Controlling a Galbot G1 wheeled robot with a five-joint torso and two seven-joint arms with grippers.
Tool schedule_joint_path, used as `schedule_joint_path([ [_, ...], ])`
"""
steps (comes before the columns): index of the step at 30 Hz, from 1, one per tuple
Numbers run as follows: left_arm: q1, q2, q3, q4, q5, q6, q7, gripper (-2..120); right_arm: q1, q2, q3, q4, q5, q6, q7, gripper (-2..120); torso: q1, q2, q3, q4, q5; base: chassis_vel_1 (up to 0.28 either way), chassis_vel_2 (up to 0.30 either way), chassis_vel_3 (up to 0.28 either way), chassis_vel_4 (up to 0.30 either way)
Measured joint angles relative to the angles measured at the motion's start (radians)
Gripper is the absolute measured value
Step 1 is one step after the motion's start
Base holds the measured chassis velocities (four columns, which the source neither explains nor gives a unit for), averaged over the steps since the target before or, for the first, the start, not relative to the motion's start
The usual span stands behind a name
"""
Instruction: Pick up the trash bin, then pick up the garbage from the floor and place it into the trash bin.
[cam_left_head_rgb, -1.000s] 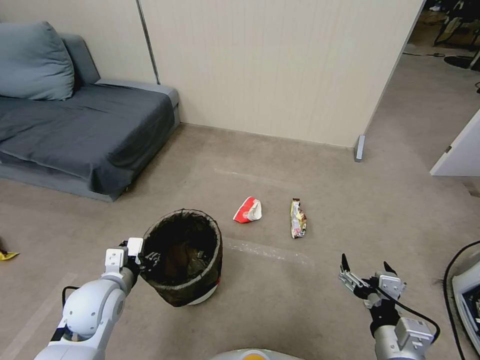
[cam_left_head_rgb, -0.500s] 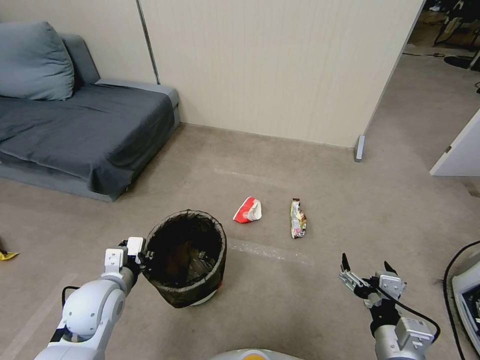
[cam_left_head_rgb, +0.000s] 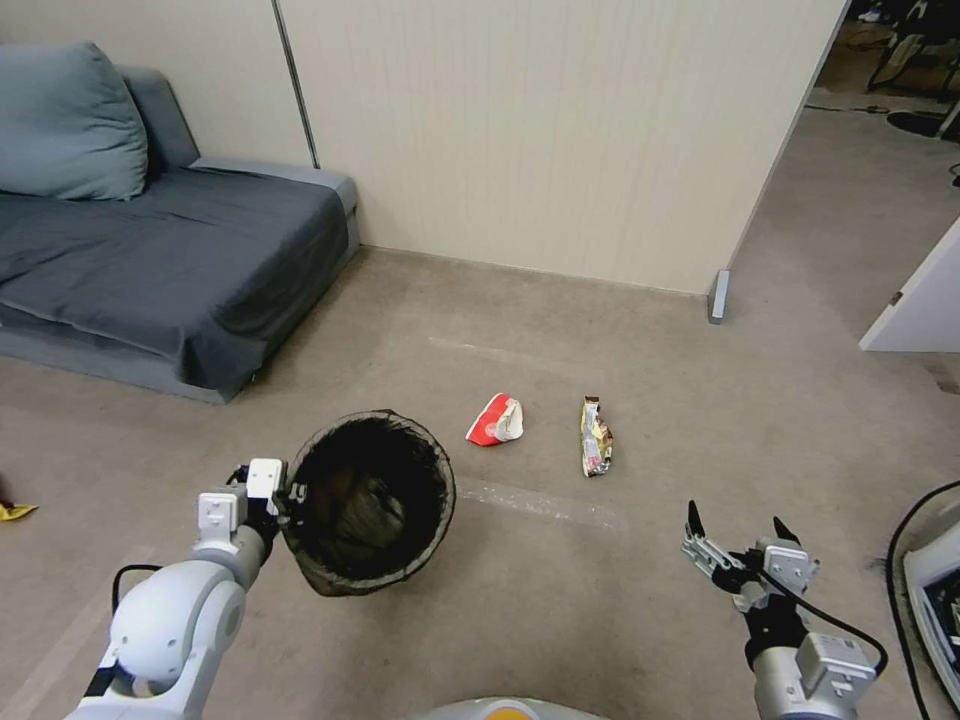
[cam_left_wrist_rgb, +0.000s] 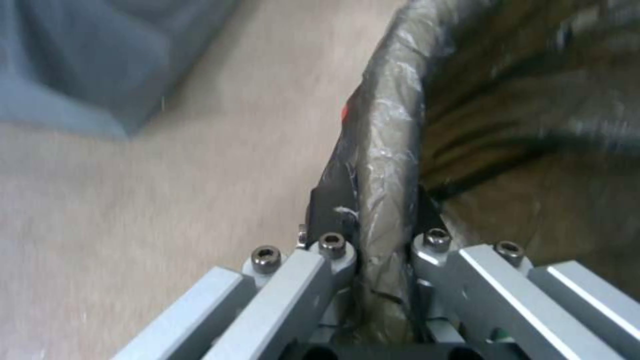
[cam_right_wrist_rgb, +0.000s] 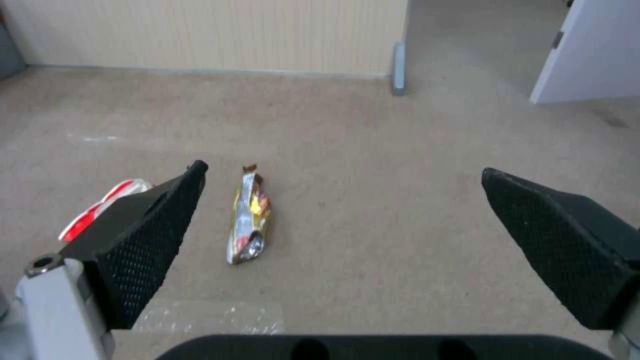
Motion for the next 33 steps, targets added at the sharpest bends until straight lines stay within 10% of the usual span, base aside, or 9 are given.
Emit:
schedule_joint_path([
  [13, 0.148, -0.096, -0.018, -0.292, 0.038, -0.058, -0.048, 1, 0.005, -0.005, 0.014, 0.055, 0.004, -0.019, -0.003, 100, 0.000, 0.000, 0.000, -0.0001, -0.0003, 0.000, 0.000, 0.000, 0.000],
  [33, 0.311, -0.187, -0.017, -0.346, 0.140, -0.116, -0.008, 1, -0.007, 0.006, 0.035, 0.073, 0.005, 0.018, -0.019, 100, 0.000, 0.000, 0.000, -0.0001, -0.0004, 0.000, 0.000, 0.000, 0.000],
])
